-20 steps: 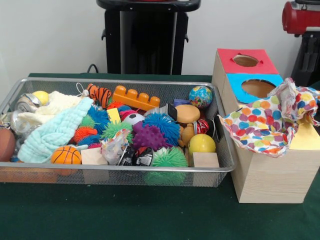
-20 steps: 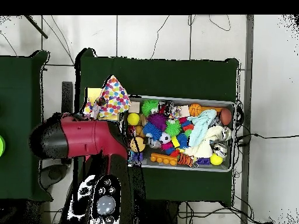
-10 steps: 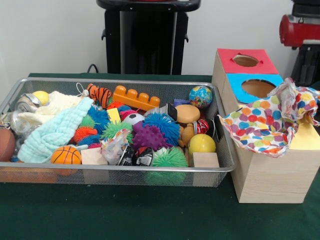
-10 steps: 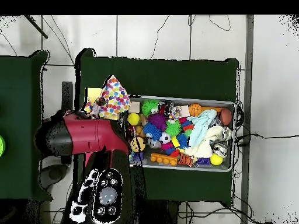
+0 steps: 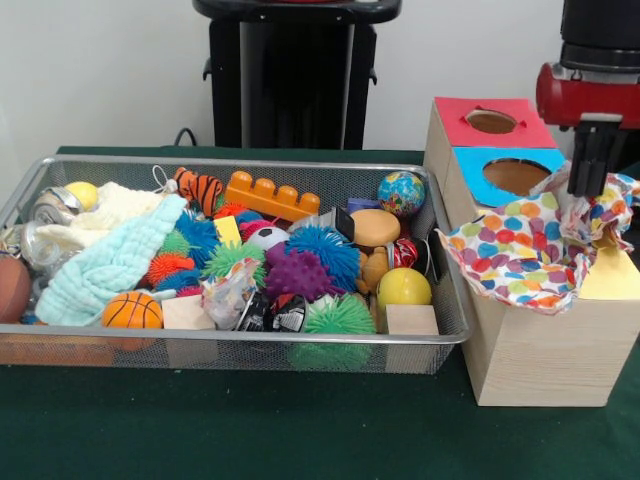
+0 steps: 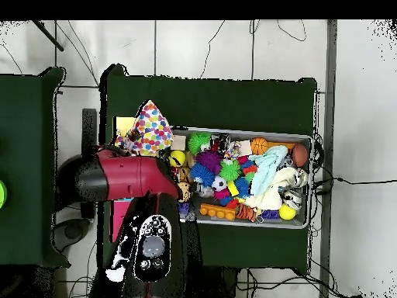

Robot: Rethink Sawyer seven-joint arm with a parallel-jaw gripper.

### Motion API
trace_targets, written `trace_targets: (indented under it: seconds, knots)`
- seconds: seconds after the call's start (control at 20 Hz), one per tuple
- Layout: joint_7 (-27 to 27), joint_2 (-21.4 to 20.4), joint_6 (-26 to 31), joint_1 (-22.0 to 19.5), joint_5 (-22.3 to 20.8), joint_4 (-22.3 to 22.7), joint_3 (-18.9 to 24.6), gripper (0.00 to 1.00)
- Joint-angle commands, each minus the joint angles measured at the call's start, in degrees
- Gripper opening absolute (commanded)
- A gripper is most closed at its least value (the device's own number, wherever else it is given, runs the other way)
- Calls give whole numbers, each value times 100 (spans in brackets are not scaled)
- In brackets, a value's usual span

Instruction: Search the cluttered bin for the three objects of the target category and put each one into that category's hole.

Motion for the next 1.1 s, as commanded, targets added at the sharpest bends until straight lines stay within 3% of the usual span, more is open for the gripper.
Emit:
trace_targets:
  seconds: [0.05, 0.55, 0.7, 0.95, 1.1]
  knots:
    - [497, 259, -175, -222, -129, -136, 345, 0]
    - [763, 162, -190, -55, -37, 59, 275, 0]
    - [734, -83, 194, 28, -52, -26, 138, 0]
    - [766, -714, 1443, 247, -31, -346, -137, 0]
    - [821, -809, 1651, 296, -17, -425, -182, 0]
